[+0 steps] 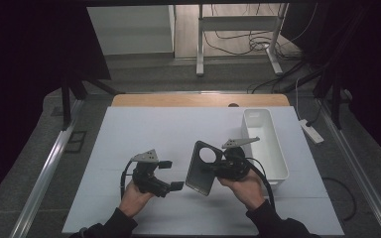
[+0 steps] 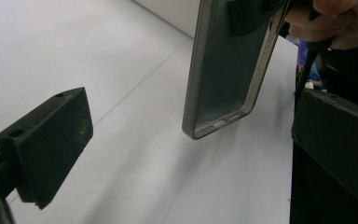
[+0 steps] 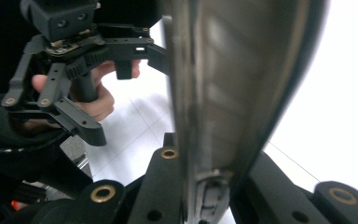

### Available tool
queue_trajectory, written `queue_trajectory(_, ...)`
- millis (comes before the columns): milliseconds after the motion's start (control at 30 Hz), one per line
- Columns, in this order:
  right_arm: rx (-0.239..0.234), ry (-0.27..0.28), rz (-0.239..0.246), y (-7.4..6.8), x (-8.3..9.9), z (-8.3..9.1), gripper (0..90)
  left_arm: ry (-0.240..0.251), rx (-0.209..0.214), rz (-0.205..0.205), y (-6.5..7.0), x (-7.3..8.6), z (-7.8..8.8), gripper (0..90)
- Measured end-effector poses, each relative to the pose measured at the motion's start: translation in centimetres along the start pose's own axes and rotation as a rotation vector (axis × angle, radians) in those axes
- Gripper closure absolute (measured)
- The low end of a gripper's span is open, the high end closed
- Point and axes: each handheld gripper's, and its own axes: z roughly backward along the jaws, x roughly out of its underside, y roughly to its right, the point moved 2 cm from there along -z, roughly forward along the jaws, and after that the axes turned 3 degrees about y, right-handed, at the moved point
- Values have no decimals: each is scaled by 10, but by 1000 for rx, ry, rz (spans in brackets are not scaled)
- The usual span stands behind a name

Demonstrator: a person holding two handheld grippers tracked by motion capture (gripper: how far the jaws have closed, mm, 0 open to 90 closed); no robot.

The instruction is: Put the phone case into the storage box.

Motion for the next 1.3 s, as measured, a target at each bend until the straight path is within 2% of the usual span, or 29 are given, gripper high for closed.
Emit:
queue_trajectory(333,-67,-9,54,-5,-2,1,855,-28,77,-21,6,-2,-10,0)
queue_trajectory(400,-95,-13,75,-8,-4,1,855,-33,93,-27,8,-4,-13,0)
queue_trajectory(733,-149,-23,103,-12,-5,0,855,-62,152,-45,16,-6,-23,2)
queue_trajectory(867,-182,-24,120,-14,-5,-1,855,-71,187,-43,17,-6,-27,3)
queue_trajectory(1033,-215,-27,126,-17,-5,-2,856,-77,209,-55,18,-6,-28,17)
queue_trajectory(1167,-242,-27,135,-19,-6,-3,855,-85,214,-75,19,-6,-29,84)
queue_trajectory(1200,-250,-28,143,-19,-6,-3,856,-87,212,-81,19,-6,-29,188)
queue_trajectory(1233,-250,-28,143,-19,-6,-3,856,-86,216,-85,19,-5,-29,188)
queue_trajectory(1267,-252,-31,143,-20,-5,-3,855,-83,223,-86,19,-5,-28,227)
queue_trajectory(1300,-256,-34,143,-20,-5,-3,855,-81,234,-88,19,-5,-28,323)
